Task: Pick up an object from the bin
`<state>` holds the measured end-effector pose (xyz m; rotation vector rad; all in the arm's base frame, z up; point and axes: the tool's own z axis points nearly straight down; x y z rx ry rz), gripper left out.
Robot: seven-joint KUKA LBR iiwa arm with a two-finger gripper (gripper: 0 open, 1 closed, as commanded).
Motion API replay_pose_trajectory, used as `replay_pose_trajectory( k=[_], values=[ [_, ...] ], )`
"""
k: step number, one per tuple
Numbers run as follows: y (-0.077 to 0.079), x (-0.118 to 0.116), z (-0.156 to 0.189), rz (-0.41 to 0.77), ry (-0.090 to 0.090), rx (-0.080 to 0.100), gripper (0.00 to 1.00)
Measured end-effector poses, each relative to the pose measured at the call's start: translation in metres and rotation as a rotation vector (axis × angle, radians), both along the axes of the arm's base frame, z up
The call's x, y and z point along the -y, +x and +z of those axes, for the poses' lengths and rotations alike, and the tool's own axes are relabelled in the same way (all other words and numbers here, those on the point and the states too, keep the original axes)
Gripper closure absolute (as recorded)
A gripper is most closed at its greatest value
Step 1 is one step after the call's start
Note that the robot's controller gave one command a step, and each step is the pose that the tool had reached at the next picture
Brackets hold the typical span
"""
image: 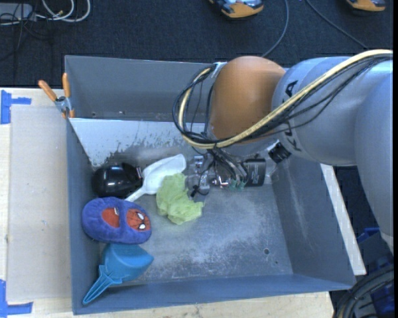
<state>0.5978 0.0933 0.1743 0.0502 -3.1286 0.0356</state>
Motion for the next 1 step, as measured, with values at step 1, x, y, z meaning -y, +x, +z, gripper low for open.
replay_pose_trajectory(
  k=[1],
  values=[
    [-0.0073,-0.0305,-0.0438,0.156,0.002,-0.007,1.0]
  ],
)
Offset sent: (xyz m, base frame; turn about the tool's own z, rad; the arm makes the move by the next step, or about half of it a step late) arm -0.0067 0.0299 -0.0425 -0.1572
